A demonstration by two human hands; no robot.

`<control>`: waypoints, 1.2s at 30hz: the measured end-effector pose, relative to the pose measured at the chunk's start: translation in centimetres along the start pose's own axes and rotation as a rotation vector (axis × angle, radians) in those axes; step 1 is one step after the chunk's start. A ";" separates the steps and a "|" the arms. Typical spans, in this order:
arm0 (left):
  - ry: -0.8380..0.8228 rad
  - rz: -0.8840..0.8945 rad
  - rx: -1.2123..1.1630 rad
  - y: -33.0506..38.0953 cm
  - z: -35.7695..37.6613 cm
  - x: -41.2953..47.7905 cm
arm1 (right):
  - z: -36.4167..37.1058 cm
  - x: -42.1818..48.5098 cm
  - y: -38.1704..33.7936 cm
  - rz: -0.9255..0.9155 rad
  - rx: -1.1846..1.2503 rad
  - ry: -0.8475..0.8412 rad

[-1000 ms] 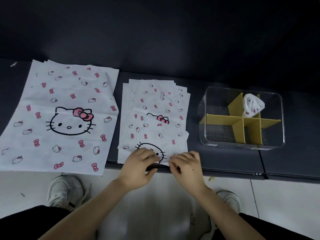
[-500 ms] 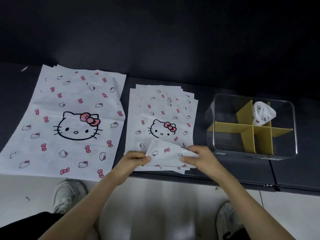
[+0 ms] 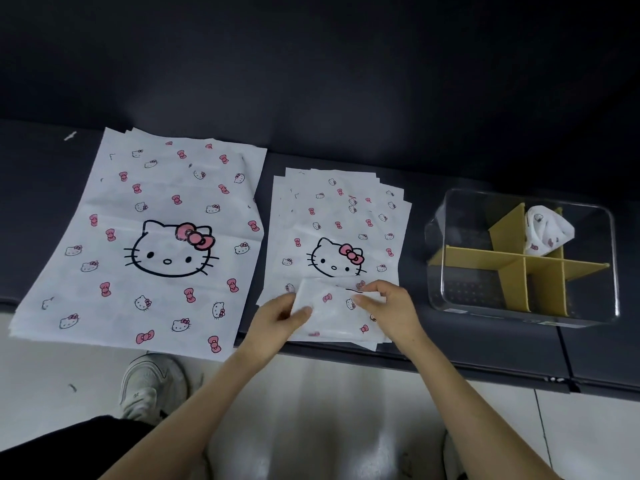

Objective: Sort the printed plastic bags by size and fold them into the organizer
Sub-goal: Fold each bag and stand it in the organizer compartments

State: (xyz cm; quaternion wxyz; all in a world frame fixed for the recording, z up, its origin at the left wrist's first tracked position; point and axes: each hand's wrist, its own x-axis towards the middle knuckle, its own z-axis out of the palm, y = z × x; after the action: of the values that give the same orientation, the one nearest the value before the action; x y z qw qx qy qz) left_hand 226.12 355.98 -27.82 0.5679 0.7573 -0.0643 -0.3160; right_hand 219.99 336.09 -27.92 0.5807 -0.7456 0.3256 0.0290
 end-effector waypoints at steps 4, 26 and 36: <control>0.350 0.110 0.250 -0.4 0.8 -0.8 | 0.9 0.1 0.9 -0.030 -0.127 0.102; 0.154 0.323 0.500 -1.2 0.4 0.1 | -2.6 -3.7 -0.7 0.025 0.255 -0.077; 0.389 0.292 0.554 -3.1 1.1 0.1 | -0.4 -1.1 1.1 0.103 -0.021 0.031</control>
State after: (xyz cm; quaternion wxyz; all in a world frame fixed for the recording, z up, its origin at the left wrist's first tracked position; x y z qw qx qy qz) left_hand 224.83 356.11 -30.85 0.3820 0.9111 -0.1459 -0.0521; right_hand 218.41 336.06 -28.26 0.5654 -0.7344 0.3720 0.0509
